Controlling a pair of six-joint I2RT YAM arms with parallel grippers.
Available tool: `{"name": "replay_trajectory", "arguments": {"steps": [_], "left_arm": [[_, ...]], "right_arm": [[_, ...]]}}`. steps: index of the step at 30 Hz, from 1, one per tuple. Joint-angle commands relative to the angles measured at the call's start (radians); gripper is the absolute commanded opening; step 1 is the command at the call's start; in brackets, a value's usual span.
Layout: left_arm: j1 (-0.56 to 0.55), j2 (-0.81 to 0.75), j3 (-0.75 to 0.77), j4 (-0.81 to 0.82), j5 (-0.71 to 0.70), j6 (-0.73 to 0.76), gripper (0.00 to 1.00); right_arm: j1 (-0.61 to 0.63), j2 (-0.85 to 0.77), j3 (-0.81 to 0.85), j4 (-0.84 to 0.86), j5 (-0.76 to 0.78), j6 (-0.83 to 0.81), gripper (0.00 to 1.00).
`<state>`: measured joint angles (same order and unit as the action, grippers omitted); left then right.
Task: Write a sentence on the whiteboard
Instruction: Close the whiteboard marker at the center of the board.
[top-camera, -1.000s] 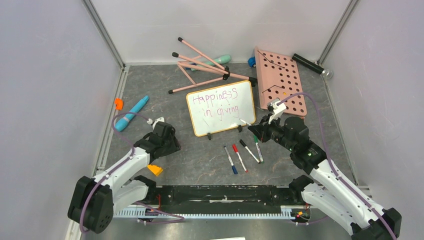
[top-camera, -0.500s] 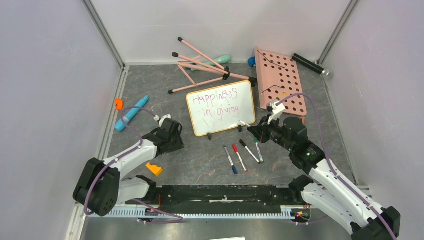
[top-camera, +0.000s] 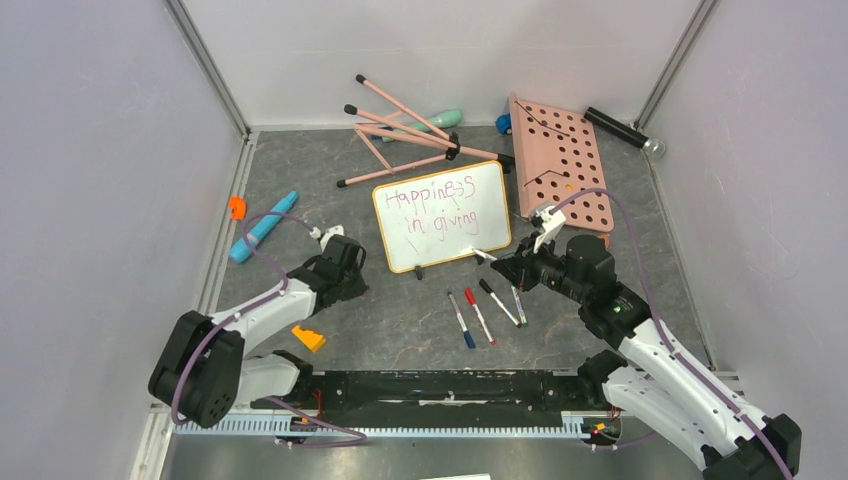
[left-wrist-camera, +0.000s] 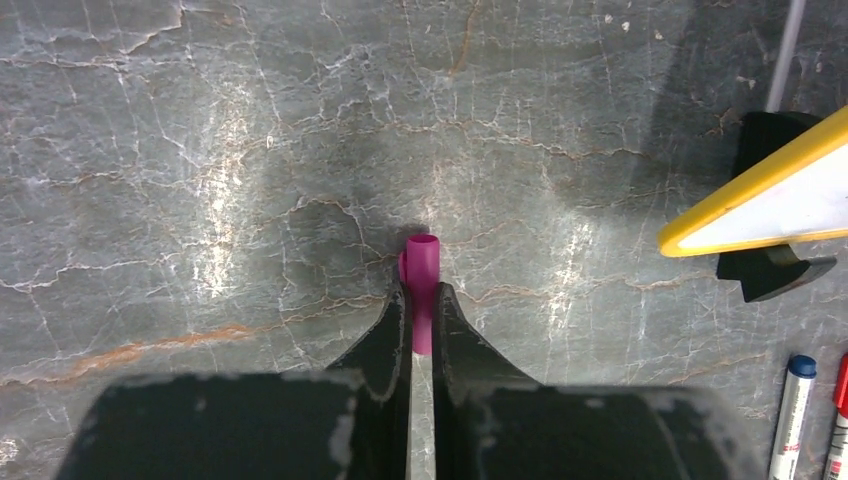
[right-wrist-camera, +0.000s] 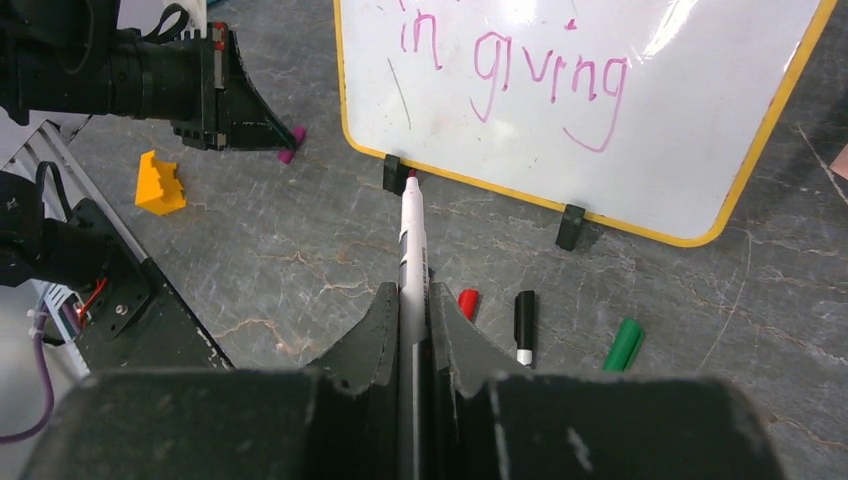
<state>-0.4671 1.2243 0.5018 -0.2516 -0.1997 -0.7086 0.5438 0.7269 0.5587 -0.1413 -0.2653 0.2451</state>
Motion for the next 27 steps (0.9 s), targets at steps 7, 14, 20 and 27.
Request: {"name": "replay_trajectory", "arguments": {"steps": [7,14,20,27], "left_arm": [[-0.002,-0.328,-0.118,0.217,0.250,0.236,0.02],[-0.027,-0.490,-0.248,0.646,0.381,0.346,0.02],[-0.039,-0.272,-0.148,0.823,0.679,0.606,0.02],[-0.102,-0.172,-0.282,1.132,0.833,1.072,0.02]], "right_arm": [[-0.003,0.048,0.049,0.006,-0.181,0.028,0.00],[-0.002,0.139,0.151,-0.058,-0.285,0.031,0.00],[-0.002,0.197,0.253,-0.153,-0.262,0.037,0.00],[-0.002,0.260,0.347,-0.286,-0.311,0.003,0.00]]}}
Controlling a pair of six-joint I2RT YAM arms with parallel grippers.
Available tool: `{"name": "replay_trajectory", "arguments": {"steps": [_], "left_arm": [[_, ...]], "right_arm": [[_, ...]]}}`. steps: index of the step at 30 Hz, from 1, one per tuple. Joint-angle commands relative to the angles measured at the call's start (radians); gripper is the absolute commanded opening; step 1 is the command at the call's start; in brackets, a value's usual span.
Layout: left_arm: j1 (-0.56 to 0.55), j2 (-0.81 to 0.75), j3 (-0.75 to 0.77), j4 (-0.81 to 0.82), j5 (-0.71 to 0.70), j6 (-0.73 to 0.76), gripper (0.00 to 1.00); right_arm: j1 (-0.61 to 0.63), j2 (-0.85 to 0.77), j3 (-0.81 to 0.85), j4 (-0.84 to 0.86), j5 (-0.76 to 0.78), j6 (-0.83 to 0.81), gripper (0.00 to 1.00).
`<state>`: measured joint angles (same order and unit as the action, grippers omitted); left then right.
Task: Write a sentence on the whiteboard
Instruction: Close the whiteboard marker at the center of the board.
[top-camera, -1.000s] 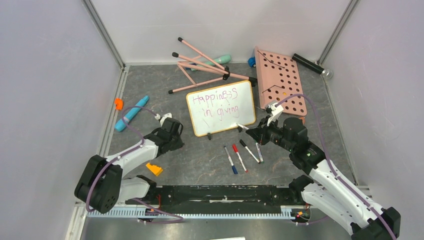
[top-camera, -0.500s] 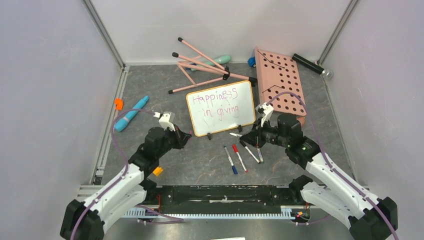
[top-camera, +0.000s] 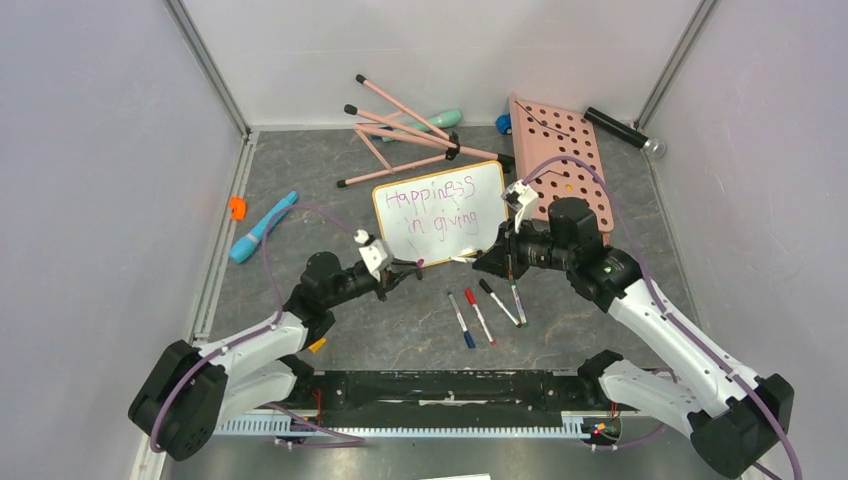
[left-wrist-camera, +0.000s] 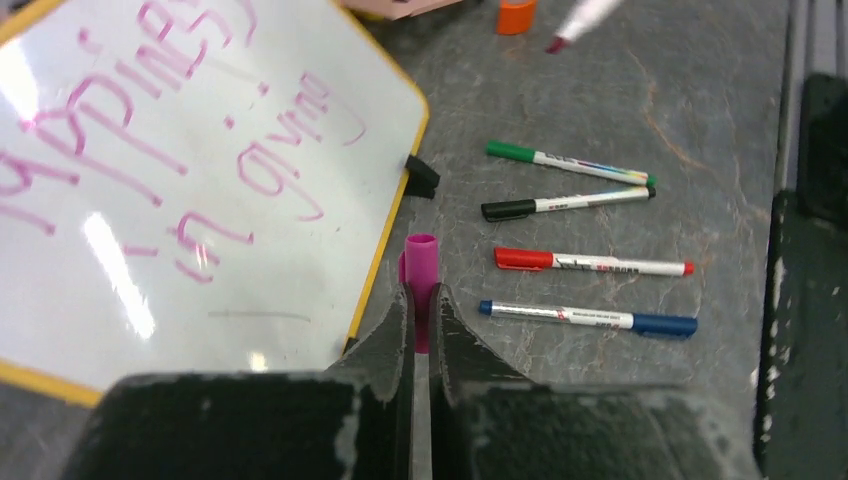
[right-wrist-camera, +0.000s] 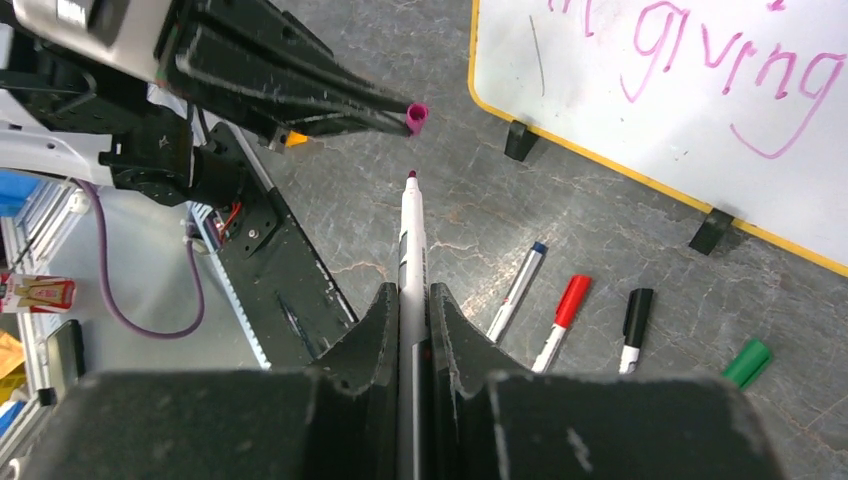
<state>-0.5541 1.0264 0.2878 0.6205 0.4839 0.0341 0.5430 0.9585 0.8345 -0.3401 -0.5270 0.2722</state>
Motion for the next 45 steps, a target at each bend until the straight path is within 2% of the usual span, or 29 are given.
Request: {"name": "replay_trajectory", "arguments": {"steps": [1,3,6,10,15,29,45], "left_arm": [[-0.015,0.035,-0.075,0.259,0.158,0.343,0.02],[-0.016,0.059,-0.093,0.268,0.212,0.375,0.02],[-0.020,0.048,-0.166,0.368,0.248,0.428,0.02],[-0.020,0.018,-0.158,0.289,0.309,0.486,0.02],[-0.020,0.018,-0.173,0.300,0.342,0.510,0.02],[-0.021,0.018,-0.167,0.277,0.361,0.528,0.02],[-0.023,0.020,-0.165,0.269,0.367,0.535,0.02]], "right_arm": [[-0.001,0.042,0.079,-0.104,-0.057,-0.038,0.00],[0.000,0.063,0.087,-0.134,-0.066,-0.061,0.00],[0.008,0.096,0.090,-0.151,-0.082,-0.079,0.00],[0.030,0.131,0.103,-0.164,-0.103,-0.097,0.00],[0.082,0.175,0.121,-0.163,-0.105,-0.110,0.00],[0.164,0.237,0.151,-0.102,-0.046,-0.080,0.00],[0.179,0.282,0.156,-0.061,-0.015,-0.069,0.00]]}}
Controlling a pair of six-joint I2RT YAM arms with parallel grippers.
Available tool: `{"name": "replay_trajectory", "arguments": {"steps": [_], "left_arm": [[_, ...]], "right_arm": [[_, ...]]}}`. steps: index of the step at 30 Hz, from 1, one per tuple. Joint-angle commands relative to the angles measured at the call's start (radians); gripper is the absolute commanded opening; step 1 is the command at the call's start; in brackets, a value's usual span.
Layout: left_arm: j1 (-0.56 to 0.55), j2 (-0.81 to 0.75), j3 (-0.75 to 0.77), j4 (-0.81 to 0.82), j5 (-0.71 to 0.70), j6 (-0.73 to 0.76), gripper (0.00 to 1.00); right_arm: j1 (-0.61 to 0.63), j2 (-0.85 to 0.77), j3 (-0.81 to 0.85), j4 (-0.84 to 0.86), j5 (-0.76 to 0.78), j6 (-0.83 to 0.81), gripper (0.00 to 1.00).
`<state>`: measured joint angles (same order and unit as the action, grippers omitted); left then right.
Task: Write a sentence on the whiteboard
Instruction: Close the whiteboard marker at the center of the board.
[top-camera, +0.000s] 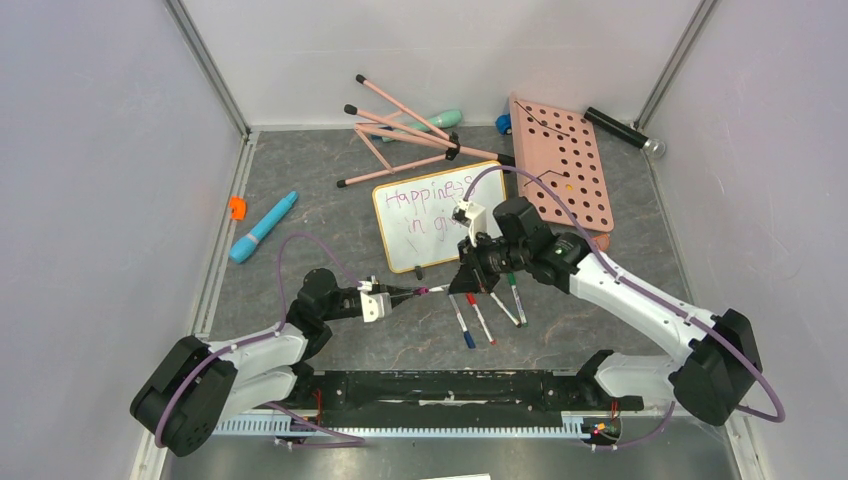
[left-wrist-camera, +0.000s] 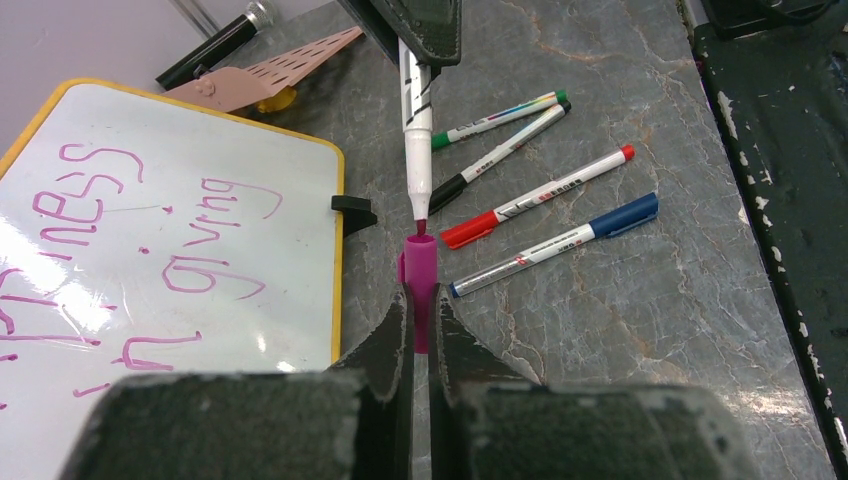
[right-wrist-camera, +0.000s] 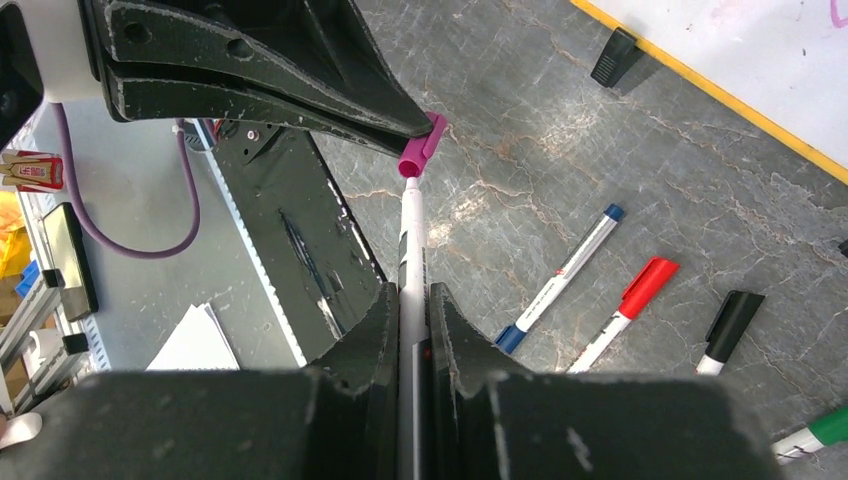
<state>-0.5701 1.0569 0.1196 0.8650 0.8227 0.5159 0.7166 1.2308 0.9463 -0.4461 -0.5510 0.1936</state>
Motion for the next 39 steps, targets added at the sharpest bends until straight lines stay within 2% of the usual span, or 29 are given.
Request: {"name": "replay_trajectory", "arguments": {"steps": [1,10,17,22,26,30,36,39], "left_arm": [[-0.007,-0.010,0.003,0.025,0.029,0.054,0.02],[-0.009,-0.007,0.012,0.010,0.030,0.058,0.02],[-0.025,0.001,0.053,-0.054,0.009,0.061,0.02],[-0.088,0.019,0.131,-0.140,-0.055,0.034,0.02],[-0.174,0.082,0.200,-0.137,-0.105,-0.011,0.02],[-0.263,0.179,0.207,0.083,-0.163,-0.154,0.02],[-0.425,0.347,0.210,0.267,-0.369,-0.263,0.02],[-0.452,0.454,0.160,0.480,-0.448,-0.358,0.02]], "right_arm": [[0.006,0.012,0.045,0.047,0.010,0.011,0.00],[0.022,0.035,0.044,0.055,0.032,0.019,0.00],[0.087,0.078,0.098,-0.003,0.194,0.014,0.00],[0.142,0.106,0.129,-0.022,0.311,0.020,0.00],[0.179,0.147,0.167,-0.067,0.367,0.003,0.00],[0.194,0.176,0.199,-0.134,0.403,-0.029,0.00],[0.198,0.183,0.177,-0.234,0.428,-0.077,0.00],[0.220,0.199,0.163,-0.253,0.445,-0.080,0.00]]}}
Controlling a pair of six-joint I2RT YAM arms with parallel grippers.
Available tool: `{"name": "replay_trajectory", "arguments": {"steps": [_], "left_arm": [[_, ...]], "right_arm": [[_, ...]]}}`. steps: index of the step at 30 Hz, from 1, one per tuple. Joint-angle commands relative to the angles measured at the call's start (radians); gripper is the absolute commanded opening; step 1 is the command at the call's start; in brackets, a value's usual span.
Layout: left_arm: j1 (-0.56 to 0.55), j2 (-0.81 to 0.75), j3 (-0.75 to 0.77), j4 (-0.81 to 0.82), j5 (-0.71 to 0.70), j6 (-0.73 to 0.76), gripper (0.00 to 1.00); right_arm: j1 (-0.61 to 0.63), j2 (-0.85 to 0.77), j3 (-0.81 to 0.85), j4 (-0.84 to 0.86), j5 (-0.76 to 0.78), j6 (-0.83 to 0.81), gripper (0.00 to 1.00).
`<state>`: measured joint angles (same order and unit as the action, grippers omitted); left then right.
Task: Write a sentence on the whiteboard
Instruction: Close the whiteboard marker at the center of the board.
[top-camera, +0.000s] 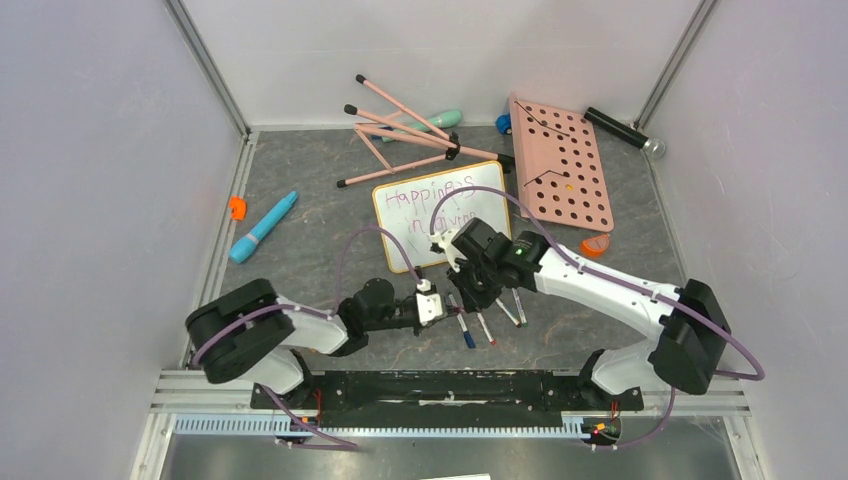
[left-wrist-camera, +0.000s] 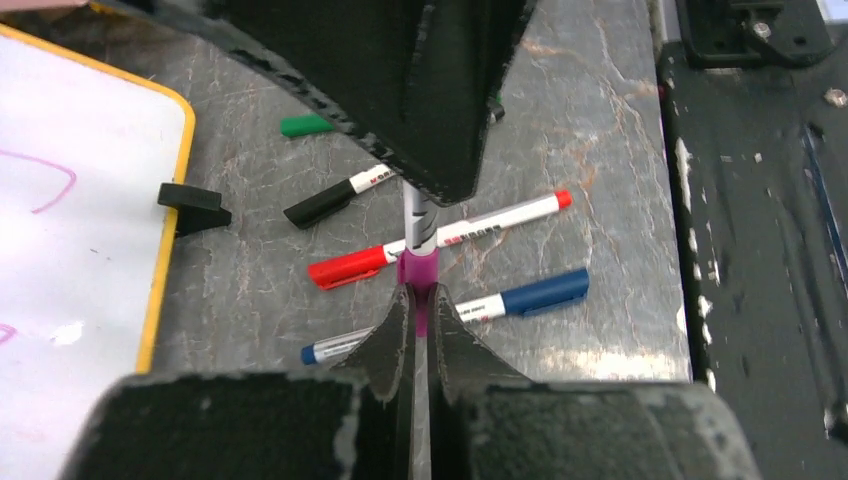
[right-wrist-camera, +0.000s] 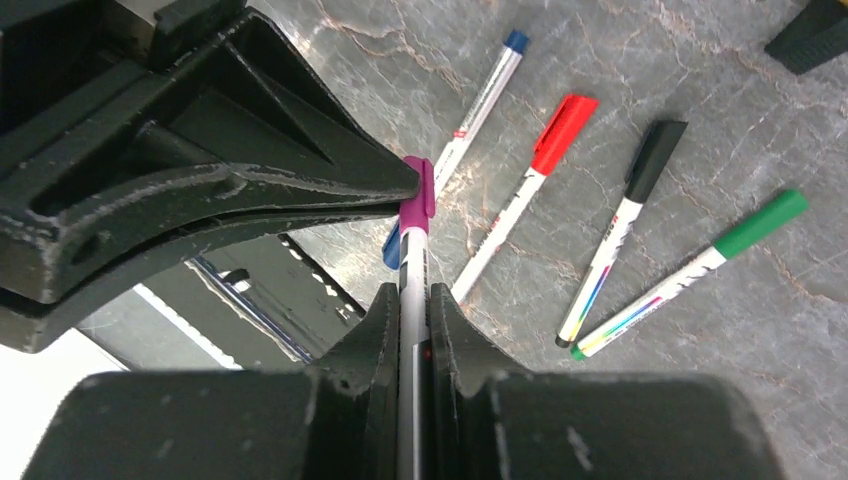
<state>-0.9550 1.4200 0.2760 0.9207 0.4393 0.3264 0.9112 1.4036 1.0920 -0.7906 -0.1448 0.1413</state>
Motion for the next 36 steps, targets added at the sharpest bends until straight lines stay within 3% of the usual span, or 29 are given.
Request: {"name": "replay_trajectory", "arguments": {"steps": [1,4,7,13,23,26,28,31,35,36], "left_arm": [[-0.074,0.135,-0.012,0.503,-0.096,-0.202,0.02],[-0.101,0.242,-0.050,0.634,-0.157,-0.266,0.02],[-0.157,0.293,-0.056,0.636,-0.258,-0.260,0.02],[-0.185,0.313,-0.047,0.635,-0.299,-0.243,0.02],[-0.186,0.242,-0.074,0.633,-0.368,-0.278,0.03],[-0.184,0.197,-0.094,0.633,-0.430,-0.314,0.13],[-0.184,0.149,-0.113,0.623,-0.435,-0.316,0.16],[-0.178,0.024,-0.126,0.496,-0.553,-0.375,0.26],[-0.171,-0.271,-0.025,-0.042,-0.674,-0.450,0.35],[-0.168,-0.325,0.012,-0.143,-0.702,-0.460,0.37]], "right_arm": [[0.034,0.034,0.013,0.092,0.042,-0.023,0.00],[0.070,0.070,-0.016,0.116,0.051,-0.008,0.00],[0.106,0.119,-0.053,0.156,0.060,0.010,0.00],[0.123,0.195,-0.077,0.176,0.094,0.015,0.00],[0.097,0.107,0.008,0.107,0.160,-0.023,0.00],[0.037,0.025,-0.022,0.152,0.148,-0.034,0.00],[-0.032,-0.042,-0.077,0.221,0.044,-0.038,0.00],[-0.136,-0.094,-0.156,0.341,-0.152,-0.030,0.00],[-0.215,-0.072,-0.207,0.440,-0.332,-0.017,0.00],[-0.222,-0.058,-0.213,0.464,-0.374,-0.011,0.04]]}}
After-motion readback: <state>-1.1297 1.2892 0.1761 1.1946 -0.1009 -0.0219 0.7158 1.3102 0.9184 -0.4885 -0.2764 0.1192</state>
